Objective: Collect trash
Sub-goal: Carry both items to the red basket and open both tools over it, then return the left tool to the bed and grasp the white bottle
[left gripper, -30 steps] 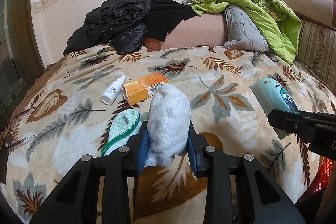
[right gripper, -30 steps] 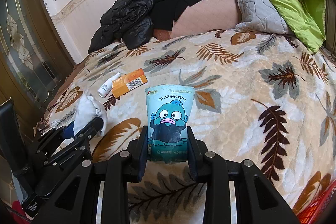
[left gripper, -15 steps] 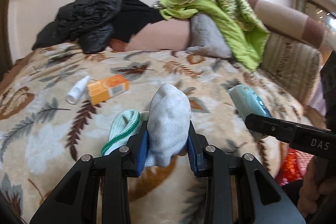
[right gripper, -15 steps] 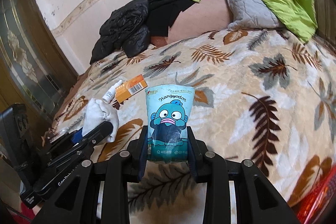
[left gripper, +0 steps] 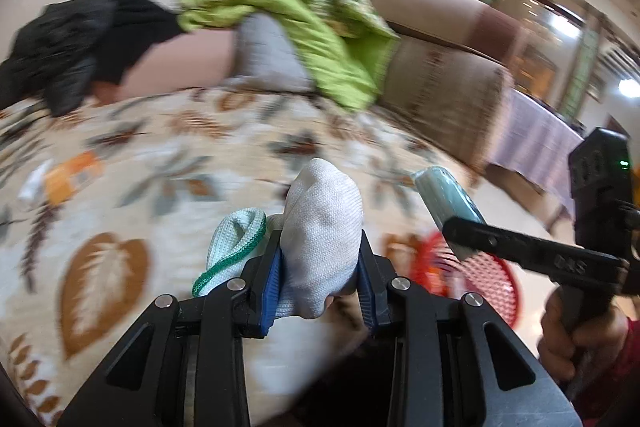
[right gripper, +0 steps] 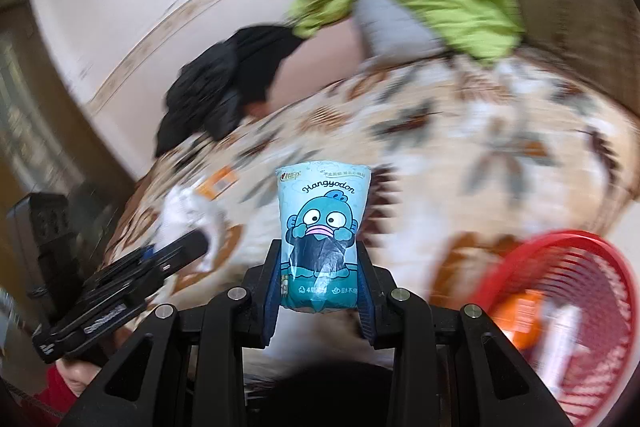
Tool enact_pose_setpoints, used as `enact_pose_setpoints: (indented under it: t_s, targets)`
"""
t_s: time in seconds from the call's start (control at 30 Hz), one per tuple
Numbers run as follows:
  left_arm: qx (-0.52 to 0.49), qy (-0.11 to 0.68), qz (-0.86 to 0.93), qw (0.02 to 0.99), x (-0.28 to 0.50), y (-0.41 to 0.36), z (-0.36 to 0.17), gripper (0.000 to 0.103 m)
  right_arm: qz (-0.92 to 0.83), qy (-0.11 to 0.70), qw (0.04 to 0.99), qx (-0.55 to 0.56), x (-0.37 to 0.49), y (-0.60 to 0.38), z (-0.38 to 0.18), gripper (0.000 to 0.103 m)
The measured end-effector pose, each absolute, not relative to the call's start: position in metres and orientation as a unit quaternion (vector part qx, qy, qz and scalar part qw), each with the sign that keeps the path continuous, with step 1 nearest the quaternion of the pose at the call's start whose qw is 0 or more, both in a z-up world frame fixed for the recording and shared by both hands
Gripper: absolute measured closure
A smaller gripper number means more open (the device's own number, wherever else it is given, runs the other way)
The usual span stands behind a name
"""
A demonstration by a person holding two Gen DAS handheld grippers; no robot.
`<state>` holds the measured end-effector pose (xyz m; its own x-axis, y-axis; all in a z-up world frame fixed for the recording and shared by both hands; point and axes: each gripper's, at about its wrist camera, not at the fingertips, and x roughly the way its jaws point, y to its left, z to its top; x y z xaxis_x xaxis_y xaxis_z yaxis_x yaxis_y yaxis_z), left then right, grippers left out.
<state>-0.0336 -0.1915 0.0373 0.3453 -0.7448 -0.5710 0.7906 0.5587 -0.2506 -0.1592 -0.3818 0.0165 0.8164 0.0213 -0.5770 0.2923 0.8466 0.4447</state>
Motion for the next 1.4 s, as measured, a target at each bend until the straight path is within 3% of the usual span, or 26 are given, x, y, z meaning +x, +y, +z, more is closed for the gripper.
enact_pose_setpoints:
  t_s: [0.33,0.37,0.4,0.47,0.57,0.87,1.4]
  targets:
    - [0.088,0.378,-0.58,0.716,-0.106,-0.313,0.027,0.071,-0.202,0.279,0.877,0.335,-0.258,-0.476,-0.003,0.064]
    - [0.093,0.382,-0.585,0.709,-0.111,-0.324,0.024,0.068,-0.205,0.28,0.874,0.341,-0.262,-0.481,-0.007,0.06]
    - [0.101,0.384,-0.586,0.707,-0.115,-0.333,0.021,0.057,-0.203,0.281,0.872,0.345,-0.263,-0.484,-0.01,0.057]
    - [0.11,0.389,-0.585,0.703,-0.12,-0.346,0.015,0.046,-0.21,0.289,0.866,0.349,-0.264,-0.49,-0.016,0.05]
    - [0.114,0.398,-0.583,0.699,-0.122,-0.352,0.01,0.046,-0.217,0.29,0.862,0.354,-0.267,-0.496,-0.018,0.05]
    - [0.082,0.396,-0.549,0.732,-0.092,-0.311,0.019,0.044,-0.181,0.281,0.878,0.342,-0.243,-0.48,-0.007,0.05]
    - [0.009,0.378,-0.355,0.855,0.037,-0.139,0.041,0.039,-0.009,0.339,0.901,0.271,-0.08,-0.352,0.009,0.047]
